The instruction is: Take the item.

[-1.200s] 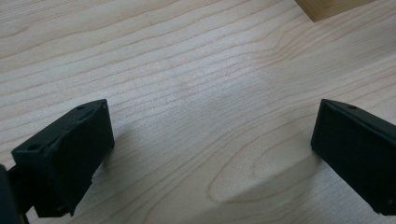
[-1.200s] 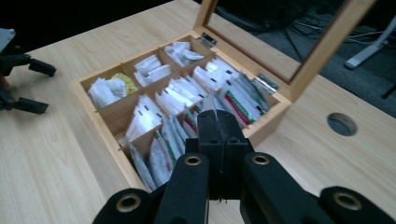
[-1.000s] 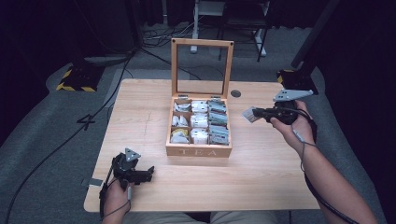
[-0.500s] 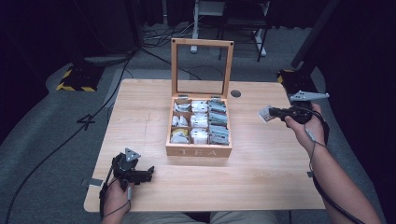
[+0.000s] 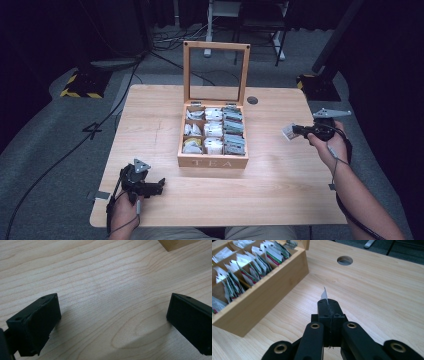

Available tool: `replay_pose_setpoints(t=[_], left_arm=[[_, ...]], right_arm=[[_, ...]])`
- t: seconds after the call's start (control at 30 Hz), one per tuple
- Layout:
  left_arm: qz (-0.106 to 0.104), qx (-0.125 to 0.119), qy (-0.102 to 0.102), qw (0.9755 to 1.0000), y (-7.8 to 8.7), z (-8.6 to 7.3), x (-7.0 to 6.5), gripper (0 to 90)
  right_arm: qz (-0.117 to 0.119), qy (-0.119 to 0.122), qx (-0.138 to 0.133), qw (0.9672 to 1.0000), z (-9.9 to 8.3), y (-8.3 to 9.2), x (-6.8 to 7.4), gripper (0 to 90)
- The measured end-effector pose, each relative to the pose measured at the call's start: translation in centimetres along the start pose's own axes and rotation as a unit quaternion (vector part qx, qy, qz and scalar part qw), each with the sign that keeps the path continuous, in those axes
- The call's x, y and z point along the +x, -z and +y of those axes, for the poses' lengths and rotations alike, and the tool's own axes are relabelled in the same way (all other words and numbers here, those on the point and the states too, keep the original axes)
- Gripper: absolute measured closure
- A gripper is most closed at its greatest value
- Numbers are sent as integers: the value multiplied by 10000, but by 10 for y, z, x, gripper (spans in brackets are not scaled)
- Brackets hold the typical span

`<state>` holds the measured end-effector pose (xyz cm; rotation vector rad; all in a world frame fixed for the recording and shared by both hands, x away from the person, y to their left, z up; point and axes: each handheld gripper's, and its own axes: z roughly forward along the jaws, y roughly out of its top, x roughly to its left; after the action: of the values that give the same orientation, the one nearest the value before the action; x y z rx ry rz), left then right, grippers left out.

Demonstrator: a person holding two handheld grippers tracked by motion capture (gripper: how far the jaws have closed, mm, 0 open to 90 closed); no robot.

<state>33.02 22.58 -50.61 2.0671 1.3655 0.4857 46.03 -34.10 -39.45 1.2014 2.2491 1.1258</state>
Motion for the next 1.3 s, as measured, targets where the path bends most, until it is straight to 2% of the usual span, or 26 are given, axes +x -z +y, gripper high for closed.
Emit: replay_pose_setpoints(t=[0.27,0.67,1.17,1.3], left_arm=[[1,1,1,10000,0,0,0,0],[41,-8,29,10000,0,0,-1,0],[38,-8,29,10000,0,0,-1,0],[42,-8,29,10000,0,0,-1,0]], right_arm=[[2,-161,163,9997,-18,-10,-6,900],[72,-209,522,9984,-39,-23,-3,900],[151,-337,714,9968,-48,-29,-4,887],[89,-287,706,9971,-49,-31,-5,845]])
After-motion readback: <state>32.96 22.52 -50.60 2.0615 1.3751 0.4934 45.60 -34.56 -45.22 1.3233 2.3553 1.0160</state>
